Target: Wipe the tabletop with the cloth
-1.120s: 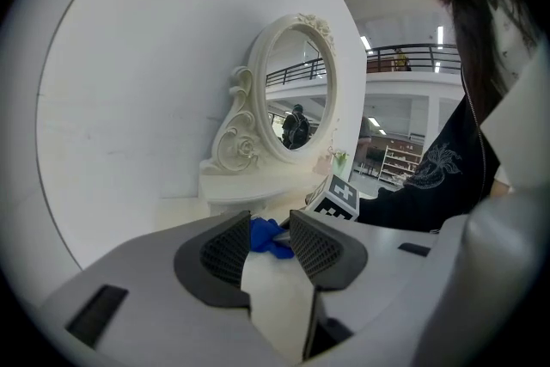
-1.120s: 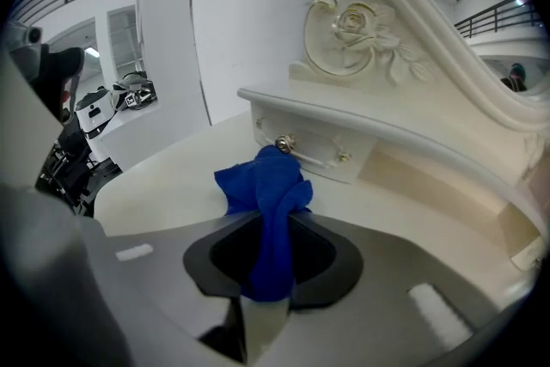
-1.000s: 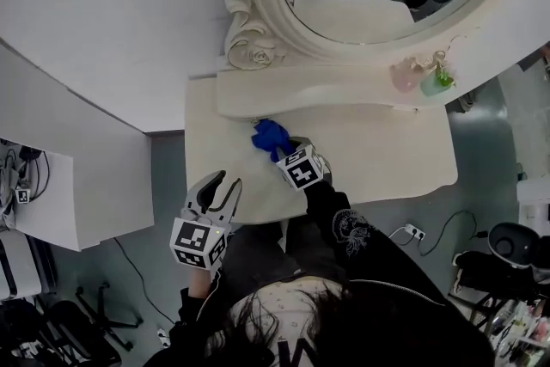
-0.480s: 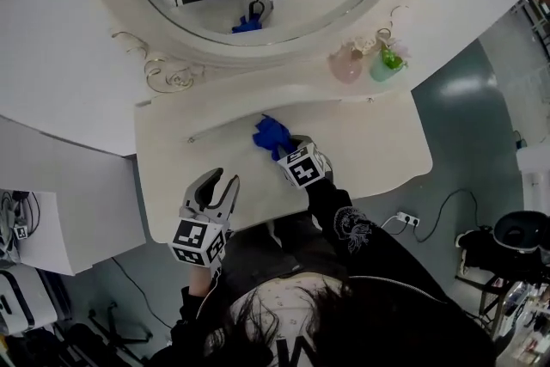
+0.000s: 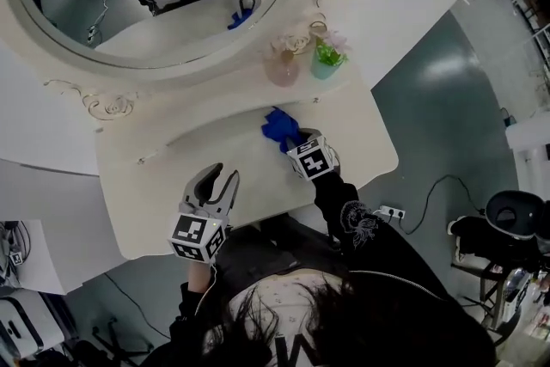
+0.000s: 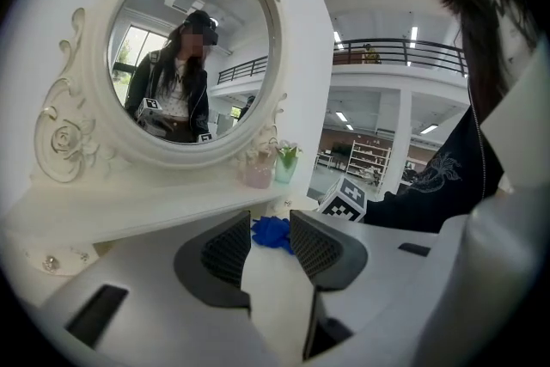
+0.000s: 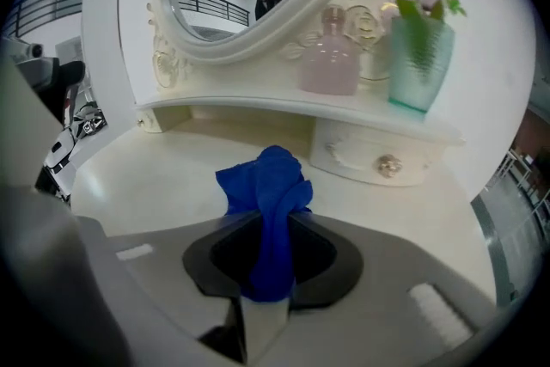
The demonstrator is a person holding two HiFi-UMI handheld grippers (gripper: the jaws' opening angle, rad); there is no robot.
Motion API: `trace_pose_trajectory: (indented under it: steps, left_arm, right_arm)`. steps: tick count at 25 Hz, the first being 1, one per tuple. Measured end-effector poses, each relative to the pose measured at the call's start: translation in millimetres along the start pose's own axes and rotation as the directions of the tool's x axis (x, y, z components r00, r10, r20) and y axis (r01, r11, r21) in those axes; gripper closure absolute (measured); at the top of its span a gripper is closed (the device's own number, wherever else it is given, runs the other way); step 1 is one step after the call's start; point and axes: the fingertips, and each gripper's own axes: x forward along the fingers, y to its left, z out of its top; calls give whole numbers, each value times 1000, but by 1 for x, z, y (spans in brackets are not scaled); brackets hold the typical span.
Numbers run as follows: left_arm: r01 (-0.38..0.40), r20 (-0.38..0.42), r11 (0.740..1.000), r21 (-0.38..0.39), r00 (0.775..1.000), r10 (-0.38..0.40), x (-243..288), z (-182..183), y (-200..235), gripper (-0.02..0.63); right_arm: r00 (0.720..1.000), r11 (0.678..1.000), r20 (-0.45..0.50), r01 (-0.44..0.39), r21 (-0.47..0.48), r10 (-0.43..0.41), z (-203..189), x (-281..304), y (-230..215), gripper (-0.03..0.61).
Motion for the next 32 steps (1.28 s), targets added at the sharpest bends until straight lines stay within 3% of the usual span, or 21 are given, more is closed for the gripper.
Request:
trace_pose_trajectory:
  steps: [8, 16, 26, 32]
  left_arm:
    - [34, -5, 999, 30, 999, -34, 29, 11, -37, 471]
    - [17, -2, 999, 47, 1000, -17, 35, 14, -47, 471]
    - [-83, -25, 996, 35, 996, 84, -1, 9, -35, 471]
    - [-125, -24, 992, 17, 992, 125, -29, 2, -25, 471]
  right_arm:
    - [985, 984, -13, 175, 46, -174, -37, -43, -126, 491]
    - [941, 930, -66, 339, 141, -333, -72, -86, -222, 491]
    - [929, 904, -34, 366, 221, -368, -81, -101, -243, 491]
    - [938, 890, -60, 344, 298, -342, -84, -100, -251, 491]
